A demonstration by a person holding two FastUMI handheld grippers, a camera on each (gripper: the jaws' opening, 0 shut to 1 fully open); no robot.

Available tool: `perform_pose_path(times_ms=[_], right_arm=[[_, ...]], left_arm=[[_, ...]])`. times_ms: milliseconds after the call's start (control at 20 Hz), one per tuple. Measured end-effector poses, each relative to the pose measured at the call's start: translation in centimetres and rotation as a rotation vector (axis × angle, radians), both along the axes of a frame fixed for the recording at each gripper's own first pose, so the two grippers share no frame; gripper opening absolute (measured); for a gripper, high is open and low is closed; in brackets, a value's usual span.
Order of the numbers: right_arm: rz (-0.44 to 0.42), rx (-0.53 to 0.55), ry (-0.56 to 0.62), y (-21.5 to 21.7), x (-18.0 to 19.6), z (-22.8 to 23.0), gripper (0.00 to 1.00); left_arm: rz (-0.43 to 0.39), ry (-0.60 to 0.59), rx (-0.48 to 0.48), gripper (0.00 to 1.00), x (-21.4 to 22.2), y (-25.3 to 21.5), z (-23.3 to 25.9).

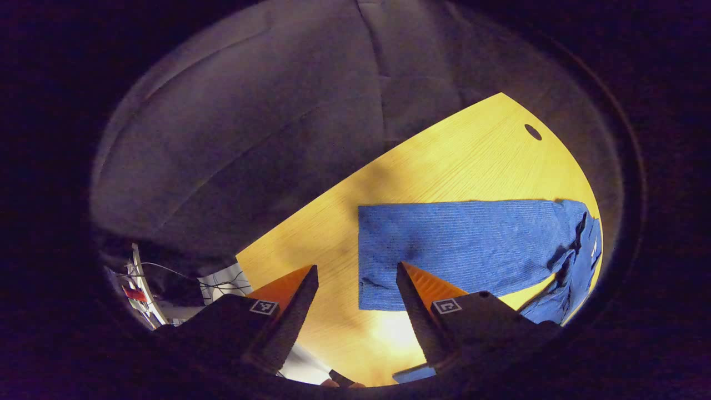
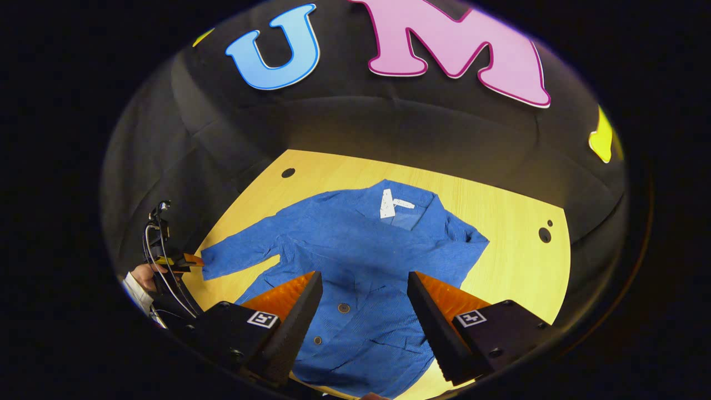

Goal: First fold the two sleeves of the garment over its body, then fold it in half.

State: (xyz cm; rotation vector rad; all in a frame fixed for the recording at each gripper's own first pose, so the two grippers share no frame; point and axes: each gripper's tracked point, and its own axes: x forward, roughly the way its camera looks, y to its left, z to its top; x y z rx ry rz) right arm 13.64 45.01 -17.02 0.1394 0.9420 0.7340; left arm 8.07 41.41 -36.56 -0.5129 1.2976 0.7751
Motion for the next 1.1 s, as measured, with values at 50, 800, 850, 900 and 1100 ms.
perform_pose_path(times_ms=[50,800,850,900,1100], right_arm=[[0.003,-0.007,-0.003,0.0,-0.1,0.0,0.99],[0.056,-0.032,0.020,2.1,-2.3,0.5,0.99],[0.060,-0.033,0.027,2.2,-2.5,0.5,0.99],[0.060,-0.034,0.025,2.3,-2.5,0.5,0.99],[0.075,-0.044,0.034,2.5,-3.2,0.3,0.99]], left_arm=[[-0.001,0.012,-0.001,0.83,-0.1,-0.1,-0.3],[0.004,-0.034,-0.124,0.82,1.8,-1.2,-1.4],[0.015,-0.036,-0.150,0.82,1.9,-1.6,-1.7],[0.025,-0.032,-0.148,0.82,2.2,-1.6,-1.8],[-0.055,-0.019,-0.144,0.82,2.1,-1.4,-1.5]])
